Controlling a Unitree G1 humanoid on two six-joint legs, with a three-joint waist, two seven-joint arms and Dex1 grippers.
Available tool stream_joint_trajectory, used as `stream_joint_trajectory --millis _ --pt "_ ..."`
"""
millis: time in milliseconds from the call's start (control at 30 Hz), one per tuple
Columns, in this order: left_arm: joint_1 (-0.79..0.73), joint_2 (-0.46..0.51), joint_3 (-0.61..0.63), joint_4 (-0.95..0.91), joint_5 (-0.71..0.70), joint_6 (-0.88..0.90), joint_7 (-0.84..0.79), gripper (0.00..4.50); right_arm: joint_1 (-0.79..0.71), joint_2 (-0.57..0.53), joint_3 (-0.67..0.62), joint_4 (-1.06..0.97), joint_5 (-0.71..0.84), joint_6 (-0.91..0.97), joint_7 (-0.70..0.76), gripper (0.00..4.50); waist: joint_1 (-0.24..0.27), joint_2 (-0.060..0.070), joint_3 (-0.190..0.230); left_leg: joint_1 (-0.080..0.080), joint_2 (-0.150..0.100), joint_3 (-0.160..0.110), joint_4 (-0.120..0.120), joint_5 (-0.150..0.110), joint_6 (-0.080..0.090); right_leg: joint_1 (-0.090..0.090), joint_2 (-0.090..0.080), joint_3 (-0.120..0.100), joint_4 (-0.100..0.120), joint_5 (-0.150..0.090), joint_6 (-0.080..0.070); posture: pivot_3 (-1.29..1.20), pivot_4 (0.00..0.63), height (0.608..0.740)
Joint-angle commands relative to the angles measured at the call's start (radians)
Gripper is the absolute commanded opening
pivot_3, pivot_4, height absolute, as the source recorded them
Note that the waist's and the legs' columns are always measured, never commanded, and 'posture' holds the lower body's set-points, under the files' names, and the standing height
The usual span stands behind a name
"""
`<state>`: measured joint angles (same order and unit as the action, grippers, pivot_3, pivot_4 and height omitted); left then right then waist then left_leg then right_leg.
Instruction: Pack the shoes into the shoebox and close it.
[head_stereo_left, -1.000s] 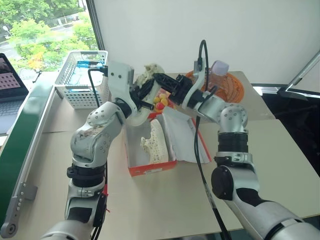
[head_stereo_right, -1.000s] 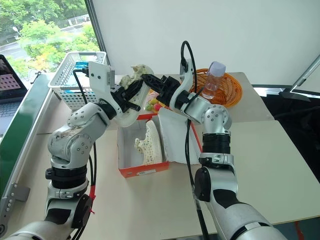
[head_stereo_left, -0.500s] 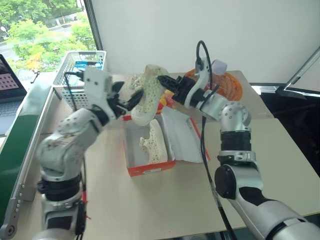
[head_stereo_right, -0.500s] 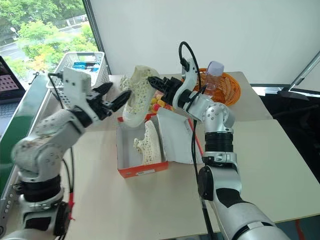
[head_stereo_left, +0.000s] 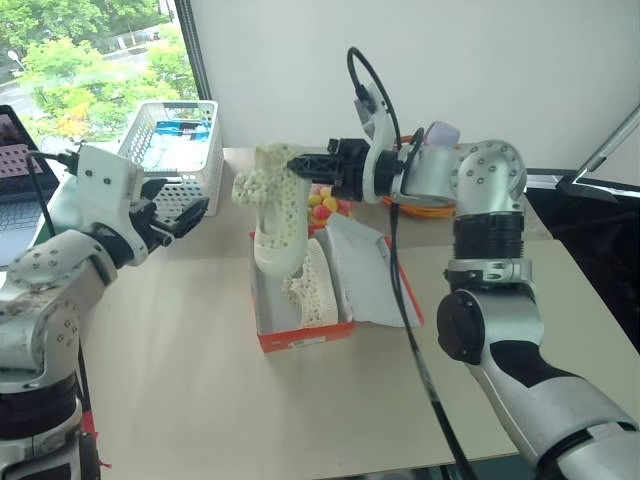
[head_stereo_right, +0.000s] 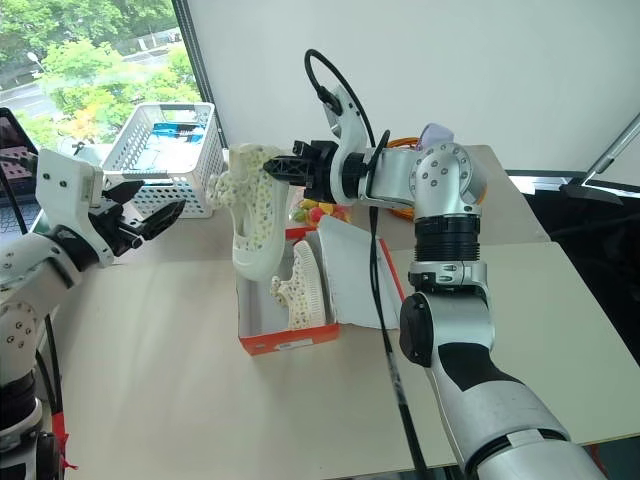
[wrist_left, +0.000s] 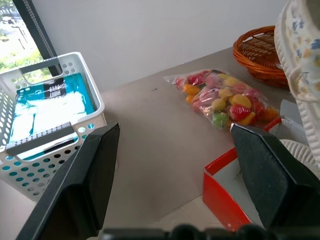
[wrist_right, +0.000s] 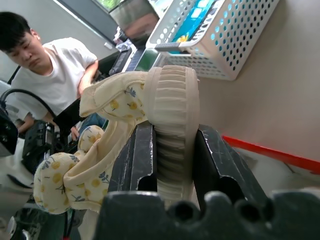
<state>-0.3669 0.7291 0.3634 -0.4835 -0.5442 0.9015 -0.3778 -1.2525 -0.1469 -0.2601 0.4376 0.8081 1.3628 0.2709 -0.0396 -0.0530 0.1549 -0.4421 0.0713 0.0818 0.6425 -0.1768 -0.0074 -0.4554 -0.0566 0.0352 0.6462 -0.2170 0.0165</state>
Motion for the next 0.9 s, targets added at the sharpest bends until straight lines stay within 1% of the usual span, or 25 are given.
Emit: stream_joint_trajectory --millis 33,100,200,333,700,900 --pt "0.007 -0.006 0.022 -0.061 -0.004 -0.010 0.017 3.76 0.042 0.019 0.077 -0.010 -0.016 -0.039 0.112 0.59 -0.001 0.000 0.000 0.000 0.000 0.000 0.000 0.000 0.000 0.000 0.000 0.000 0.000 0.000 0.000 0.00 0.150 0.740" --pt "0.015 -0.008 0.027 -0.070 -0.005 -0.007 0.023 3.76 0.083 0.030 0.142 0.008 -0.058 -0.087 0.159 0.59 -0.003 0.000 0.000 0.000 0.000 0.000 0.000 0.000 0.000 0.000 0.000 0.000 0.000 0.000 0.000 0.00 0.150 0.740" --pt "0.030 0.000 0.042 -0.082 -0.010 0.000 0.027 3.76 0.111 0.042 0.186 0.039 -0.079 -0.107 0.226 0.59 -0.004 0.000 0.000 0.000 0.000 0.000 0.000 0.000 0.000 0.000 0.000 0.000 0.000 0.000 0.000 0.00 0.150 0.740" --pt "0.044 0.005 0.058 -0.097 -0.009 0.006 0.035 3.76 0.121 0.047 0.237 0.109 -0.141 -0.182 0.305 0.59 -0.005 0.000 0.000 0.000 0.000 0.000 0.000 0.000 0.000 0.000 0.000 0.000 0.000 0.000 0.000 0.00 0.150 0.740" --pt "0.046 0.002 0.071 -0.140 -0.019 0.038 0.057 3.76 0.094 0.079 0.301 0.359 -0.315 -0.391 0.434 0.59 -0.008 0.000 0.000 0.000 0.000 0.000 0.000 0.000 0.000 0.000 0.001 0.000 0.001 0.000 0.000 0.00 0.150 0.740" --pt "0.037 -0.006 0.061 -0.143 -0.019 0.040 0.068 3.76 0.060 0.119 0.309 0.579 -0.423 -0.557 0.487 0.59 -0.008 0.000 0.000 0.001 0.000 0.000 0.000 0.000 0.000 0.000 0.001 0.000 0.001 0.000 0.000 0.00 0.150 0.740"
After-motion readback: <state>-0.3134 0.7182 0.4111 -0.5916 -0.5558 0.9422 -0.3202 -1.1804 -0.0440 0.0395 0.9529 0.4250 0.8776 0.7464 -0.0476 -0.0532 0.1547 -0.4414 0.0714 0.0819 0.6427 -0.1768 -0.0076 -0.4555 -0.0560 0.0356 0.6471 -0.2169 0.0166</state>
